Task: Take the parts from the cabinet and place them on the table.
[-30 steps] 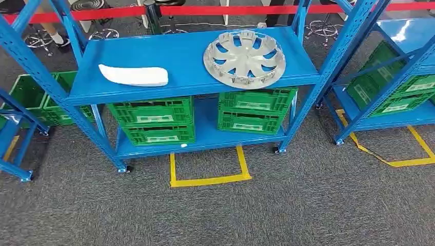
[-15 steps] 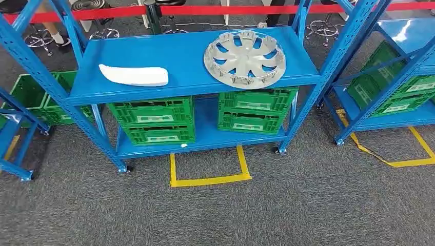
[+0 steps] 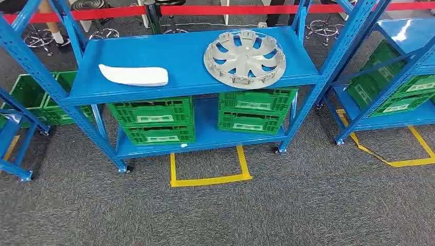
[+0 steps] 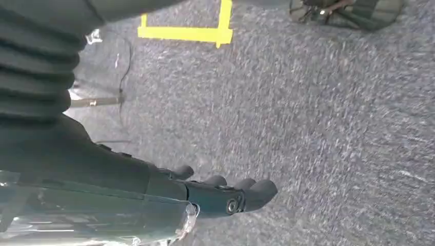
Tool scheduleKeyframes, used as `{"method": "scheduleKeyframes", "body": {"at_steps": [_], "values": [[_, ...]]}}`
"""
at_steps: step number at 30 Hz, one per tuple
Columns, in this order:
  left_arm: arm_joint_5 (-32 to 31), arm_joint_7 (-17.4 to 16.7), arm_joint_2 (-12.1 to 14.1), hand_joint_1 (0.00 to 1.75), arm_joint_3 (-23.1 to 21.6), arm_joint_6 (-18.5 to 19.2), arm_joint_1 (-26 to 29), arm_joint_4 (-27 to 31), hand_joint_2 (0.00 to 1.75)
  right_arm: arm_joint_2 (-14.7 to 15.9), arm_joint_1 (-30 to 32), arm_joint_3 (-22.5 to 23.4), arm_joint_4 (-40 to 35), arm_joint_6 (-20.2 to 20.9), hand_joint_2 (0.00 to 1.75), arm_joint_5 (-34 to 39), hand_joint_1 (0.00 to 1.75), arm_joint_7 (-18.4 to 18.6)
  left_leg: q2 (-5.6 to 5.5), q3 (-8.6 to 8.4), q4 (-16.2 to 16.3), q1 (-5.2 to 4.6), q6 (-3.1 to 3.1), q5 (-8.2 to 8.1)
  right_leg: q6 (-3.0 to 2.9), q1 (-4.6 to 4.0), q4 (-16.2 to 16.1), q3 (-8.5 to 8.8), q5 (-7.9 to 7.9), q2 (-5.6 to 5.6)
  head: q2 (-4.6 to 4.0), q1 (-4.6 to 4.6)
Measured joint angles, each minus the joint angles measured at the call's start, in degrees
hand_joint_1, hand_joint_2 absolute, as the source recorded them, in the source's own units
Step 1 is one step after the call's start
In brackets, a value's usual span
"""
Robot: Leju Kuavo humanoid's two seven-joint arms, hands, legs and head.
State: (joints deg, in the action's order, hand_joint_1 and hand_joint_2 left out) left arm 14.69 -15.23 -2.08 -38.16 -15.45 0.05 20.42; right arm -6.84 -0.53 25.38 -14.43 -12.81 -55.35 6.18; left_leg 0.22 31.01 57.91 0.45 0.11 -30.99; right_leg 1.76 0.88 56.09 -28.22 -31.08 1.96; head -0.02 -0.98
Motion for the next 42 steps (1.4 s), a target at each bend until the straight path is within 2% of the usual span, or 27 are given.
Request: {"method": "scheduleKeyframes", "body": {"at_steps": [11,19,25,32,36,42], "values": [[3.78,-3.37,-0.26,0.00,-13.41,-3.11,-3.52,-0.88,1.75,-2.19,-2.87,11.19,3.11,-3.13,0.00,-14.03,0.00,0.79,0.04,0.00,0.00,-0.01,0.00,0.00,0.00,0.01,0.00,0.10,0.00,0.00,0.00,0.00],[5.81,-3.63,-1.01,0.00,-21.33,-5.23,-5.91,-1.07,1.75,-3.13,-4.86,22.74,5.16,-4.18,0.00,-15.58,0.00,-4.52,0.23,-0.01,0.00,-0.01,0.00,0.00,0.00,0.01,0.00,0.13,0.00,0.00,0.00,0.00],[6.97,-3.63,-1.49,0.00,-25.67,-5.64,-6.97,-1.29,1.75,-3.22,-6.22,32.45,6.41,-3.12,0.00,-12.58,0.00,-11.09,0.40,-0.02,0.00,-0.01,0.00,0.00,0.00,0.00,0.01,0.13,0.00,-0.02,0.00,0.00],[7.56,-3.56,-1.99,0.00,-28.79,-5.60,-7.81,-1.62,1.75,-3.11,-9.67,41.37,7.15,-1.77,0.00,-6.27,0.00,-22.37,0.64,-0.09,0.00,-0.01,0.00,0.00,0.02,0.01,0.02,0.15,0.03,-0.14,0.00,0.00],[7.74,-3.26,-2.10,0.00,-29.45,-5.62,-7.93,-1.64,1.75,-3.13,-10.37,42.66,5.54,-1.25,0.00,-1.36,0.00,-26.25,0.61,-0.13,0.00,-0.01,0.01,0.00,0.02,0.01,0.02,0.18,0.03,-0.13,0.00,0.00],[7.76,-3.02,-2.14,0.00,-30.43,-5.62,-8.17,-1.77,1.75,-2.85,-9.08,42.57,0.15,-3.48,0.00,4.55,0.00,-27.08,0.60,-0.12,0.01,-0.01,0.04,-0.04,0.03,0.01,0.01,0.19,0.03,-0.13,0.00,0.00]]}}
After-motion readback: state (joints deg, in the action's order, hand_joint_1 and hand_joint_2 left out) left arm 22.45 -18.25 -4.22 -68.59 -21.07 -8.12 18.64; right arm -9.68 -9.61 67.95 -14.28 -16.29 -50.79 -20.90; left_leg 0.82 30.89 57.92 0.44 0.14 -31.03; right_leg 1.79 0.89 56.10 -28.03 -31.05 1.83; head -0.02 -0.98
